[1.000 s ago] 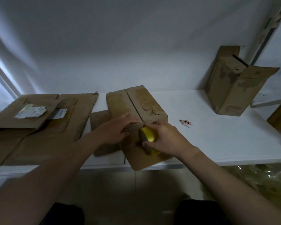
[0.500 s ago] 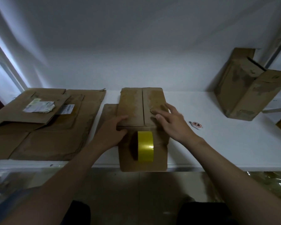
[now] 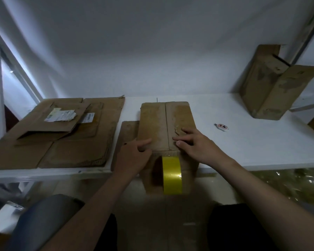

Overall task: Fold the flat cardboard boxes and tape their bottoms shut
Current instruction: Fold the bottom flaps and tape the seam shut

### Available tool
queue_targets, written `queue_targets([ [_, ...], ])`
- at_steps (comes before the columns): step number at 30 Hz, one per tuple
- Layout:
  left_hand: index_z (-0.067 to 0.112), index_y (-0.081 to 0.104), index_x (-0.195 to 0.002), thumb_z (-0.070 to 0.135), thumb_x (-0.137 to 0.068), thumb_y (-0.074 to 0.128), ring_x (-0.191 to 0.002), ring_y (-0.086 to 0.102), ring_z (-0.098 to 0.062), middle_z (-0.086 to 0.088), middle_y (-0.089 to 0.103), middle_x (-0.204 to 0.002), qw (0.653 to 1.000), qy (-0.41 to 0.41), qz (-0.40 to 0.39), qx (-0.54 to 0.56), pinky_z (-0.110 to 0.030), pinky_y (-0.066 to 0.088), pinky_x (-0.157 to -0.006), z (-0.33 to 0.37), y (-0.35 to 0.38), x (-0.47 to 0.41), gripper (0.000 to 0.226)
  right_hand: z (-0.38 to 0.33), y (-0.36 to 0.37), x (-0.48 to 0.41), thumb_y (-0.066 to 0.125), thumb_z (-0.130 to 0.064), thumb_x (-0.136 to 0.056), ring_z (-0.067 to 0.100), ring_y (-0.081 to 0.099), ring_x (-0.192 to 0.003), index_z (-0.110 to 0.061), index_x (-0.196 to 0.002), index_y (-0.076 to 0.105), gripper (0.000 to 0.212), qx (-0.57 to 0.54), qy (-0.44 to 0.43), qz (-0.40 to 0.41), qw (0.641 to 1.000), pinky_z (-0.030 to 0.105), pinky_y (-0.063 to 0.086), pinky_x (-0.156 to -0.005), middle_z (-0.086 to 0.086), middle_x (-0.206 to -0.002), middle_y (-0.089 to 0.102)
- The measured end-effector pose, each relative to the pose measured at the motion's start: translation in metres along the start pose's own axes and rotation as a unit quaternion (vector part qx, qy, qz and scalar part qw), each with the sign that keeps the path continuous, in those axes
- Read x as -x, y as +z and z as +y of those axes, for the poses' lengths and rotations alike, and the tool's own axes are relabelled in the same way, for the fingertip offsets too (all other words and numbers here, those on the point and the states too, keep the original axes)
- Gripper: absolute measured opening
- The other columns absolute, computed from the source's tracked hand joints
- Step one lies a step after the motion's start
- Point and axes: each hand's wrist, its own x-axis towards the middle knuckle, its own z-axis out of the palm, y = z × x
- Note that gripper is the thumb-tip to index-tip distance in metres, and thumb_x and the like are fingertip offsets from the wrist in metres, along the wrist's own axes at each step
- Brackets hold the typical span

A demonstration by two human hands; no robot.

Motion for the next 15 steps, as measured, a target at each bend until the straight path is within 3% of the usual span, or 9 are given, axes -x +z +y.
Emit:
queue_targets([
  [4,0.045,0.054,-0.14,0.031,-0.096,0.057,-0.147,0.033,-0.023,-0.006,0.033,-0.162,0.999,-0.009,-0.017,-0.036,-0.039,0.032,-0.115,0.003,-0.003,0.026,0.046,-0.011,0.014,0.025,0.043,-0.064,-0.098,0.023,0.036,-0.144,-0.045,-0.139,0.052,0.045,0.047,0.008,-0.014,0.999,0.048,0.032,-0.114,-0.012,-0.162,0.025],
  [7,0.044,0.05,-0.144,0.035,-0.099,0.055,-0.148,0.031,-0.025,-0.006,0.03,-0.163,0.998,-0.01,-0.032,-0.05,-0.041,0.032,-0.116,0.007,-0.006,0.032,0.046,-0.022,0.019,0.03,0.026,-0.07,-0.098,0.043,0.011,-0.15,-0.049,-0.135,0.053,0.051,0.226,-0.007,0.023,0.974,0.068,0.006,-0.116,-0.013,-0.157,0.035],
  [9,0.041,0.052,-0.142,0.035,-0.098,0.057,-0.142,0.035,-0.029,-0.006,0.036,-0.154,0.997,-0.02,-0.022,-0.069,-0.041,0.036,-0.111,0.011,-0.005,0.035,0.045,-0.031,0.017,0.024,0.022,-0.069,-0.099,0.038,0.005,-0.152,-0.048,-0.128,0.061,0.053,0.294,-0.074,0.062,0.951,0.066,-0.002,-0.117,-0.016,-0.149,0.048],
  [12,0.029,0.056,-0.125,0.035,-0.094,0.061,-0.122,0.039,-0.022,-0.004,0.04,-0.13,0.995,-0.033,0.04,-0.08,-0.035,0.039,-0.098,0.023,-0.003,0.054,0.033,-0.029,0.019,0.013,0.023,-0.068,-0.1,0.026,0.009,-0.153,-0.047,-0.141,0.052,0.054,0.262,-0.12,0.013,0.958,0.053,0.016,-0.117,-0.015,-0.157,0.04],
  [15,0.021,0.047,-0.115,0.04,-0.094,0.062,-0.095,0.055,-0.01,0.004,0.056,-0.108,0.989,-0.092,-0.041,0.106,-0.031,0.044,-0.075,0.034,0.007,0.069,0.032,-0.02,0.025,0.007,0.015,-0.077,-0.09,0.028,0.005,-0.155,-0.046,-0.151,0.037,0.072,0.266,-0.1,-0.043,0.958,0.057,0.015,-0.119,-0.012,-0.165,0.025],
])
